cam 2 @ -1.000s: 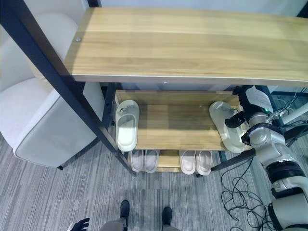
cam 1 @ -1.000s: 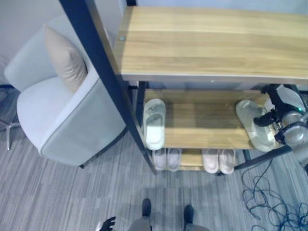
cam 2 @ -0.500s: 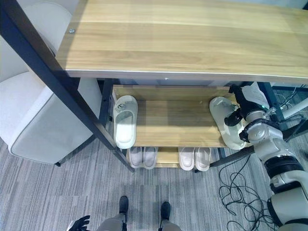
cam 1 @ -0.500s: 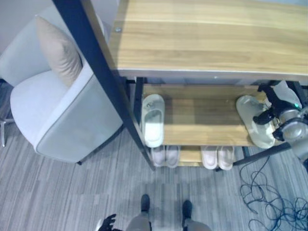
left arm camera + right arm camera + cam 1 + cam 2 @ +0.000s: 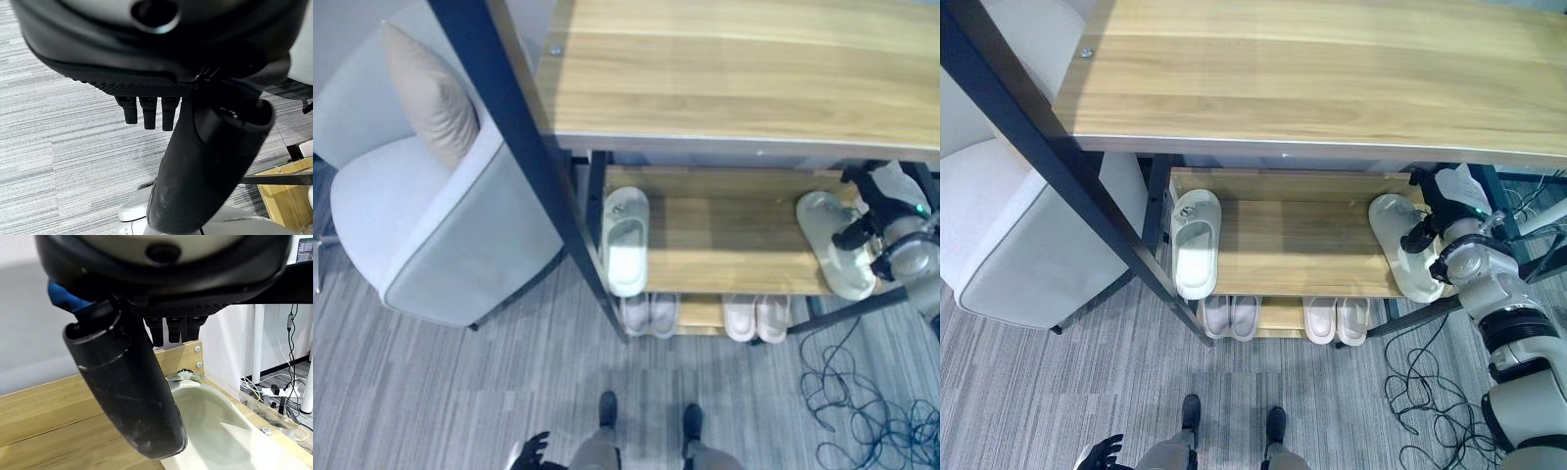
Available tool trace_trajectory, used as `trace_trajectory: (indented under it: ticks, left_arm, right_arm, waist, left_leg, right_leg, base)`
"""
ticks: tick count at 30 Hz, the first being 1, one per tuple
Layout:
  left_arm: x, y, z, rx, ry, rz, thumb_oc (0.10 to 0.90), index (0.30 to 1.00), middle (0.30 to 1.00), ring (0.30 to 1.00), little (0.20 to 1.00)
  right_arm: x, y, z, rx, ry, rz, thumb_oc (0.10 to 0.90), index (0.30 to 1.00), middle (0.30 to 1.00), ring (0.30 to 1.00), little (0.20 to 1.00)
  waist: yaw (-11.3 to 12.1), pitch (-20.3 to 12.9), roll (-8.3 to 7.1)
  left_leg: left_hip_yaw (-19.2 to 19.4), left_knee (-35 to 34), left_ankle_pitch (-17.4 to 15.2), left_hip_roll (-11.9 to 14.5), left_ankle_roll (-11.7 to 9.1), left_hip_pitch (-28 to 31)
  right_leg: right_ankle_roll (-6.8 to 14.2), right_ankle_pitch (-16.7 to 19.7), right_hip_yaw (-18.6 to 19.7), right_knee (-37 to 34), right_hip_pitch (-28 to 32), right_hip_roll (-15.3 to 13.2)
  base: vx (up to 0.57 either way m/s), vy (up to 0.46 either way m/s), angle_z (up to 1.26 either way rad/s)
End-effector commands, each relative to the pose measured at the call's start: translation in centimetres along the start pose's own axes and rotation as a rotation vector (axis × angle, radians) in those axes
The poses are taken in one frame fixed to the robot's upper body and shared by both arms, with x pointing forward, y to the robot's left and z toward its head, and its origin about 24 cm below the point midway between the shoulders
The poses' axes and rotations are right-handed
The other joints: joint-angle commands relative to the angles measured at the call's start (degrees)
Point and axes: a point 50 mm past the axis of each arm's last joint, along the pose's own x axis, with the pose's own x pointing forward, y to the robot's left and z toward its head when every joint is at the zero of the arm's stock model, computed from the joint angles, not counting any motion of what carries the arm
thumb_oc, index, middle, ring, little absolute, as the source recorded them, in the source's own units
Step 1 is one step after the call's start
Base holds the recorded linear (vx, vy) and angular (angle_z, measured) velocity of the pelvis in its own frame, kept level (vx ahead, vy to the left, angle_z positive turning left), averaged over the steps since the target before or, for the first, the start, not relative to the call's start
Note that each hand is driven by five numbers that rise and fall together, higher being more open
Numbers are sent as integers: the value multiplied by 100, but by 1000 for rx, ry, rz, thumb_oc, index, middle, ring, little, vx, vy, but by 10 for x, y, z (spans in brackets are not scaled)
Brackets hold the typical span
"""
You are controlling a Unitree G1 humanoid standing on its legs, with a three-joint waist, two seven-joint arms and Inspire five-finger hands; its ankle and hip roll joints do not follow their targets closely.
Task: Arrange the slippers neatly on the shoe rack.
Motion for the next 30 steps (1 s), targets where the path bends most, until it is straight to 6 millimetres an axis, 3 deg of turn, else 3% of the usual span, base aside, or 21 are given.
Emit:
trace_trajectory:
  ticks: [1, 9, 23, 30]
  left_arm:
    - [2, 9, 4, 83, -38, 9, 800, 900, 900, 900, 900]
    - [3, 9, 8, 112, -55, -6, 800, 900, 900, 900, 900]
    - [4, 8, 11, 134, -64, 7, 800, 900, 900, 900, 900]
    - [4, 11, 13, 150, -75, 33, 800, 900, 900, 900, 900]
  right_arm:
    - [6, -35, 20, 12, -97, -63, 800, 900, 900, 900, 900]
    - [7, -29, 15, -32, -62, -7, 800, 900, 900, 900, 900]
    - [14, -37, 21, -108, -43, -112, 800, 900, 900, 900, 900]
    - [17, -53, 17, -277, 14, -199, 800, 900, 900, 900, 900]
  waist:
    - [216, -110, 21]
    - [226, -98, 30]
    - [266, -64, 102]
    - [318, -11, 124]
  left_leg:
    - [-631, -42, -391, 23, -11, 56]
    - [-631, -42, -393, 15, -19, 45]
    - [-622, -42, -400, -12, 0, 16]
    - [-645, -42, -387, -36, 4, -35]
  right_leg:
    - [290, -467, -133, 76, 37, -132]
    - [299, -475, -161, 66, 51, -148]
    - [304, -459, -139, 61, 17, -173]
    - [315, -448, -173, 77, -14, -186]
  base:
    - [0, 0, 0]
    - [0, 0, 0]
    - [0, 0, 0]
    - [-1, 2, 3]
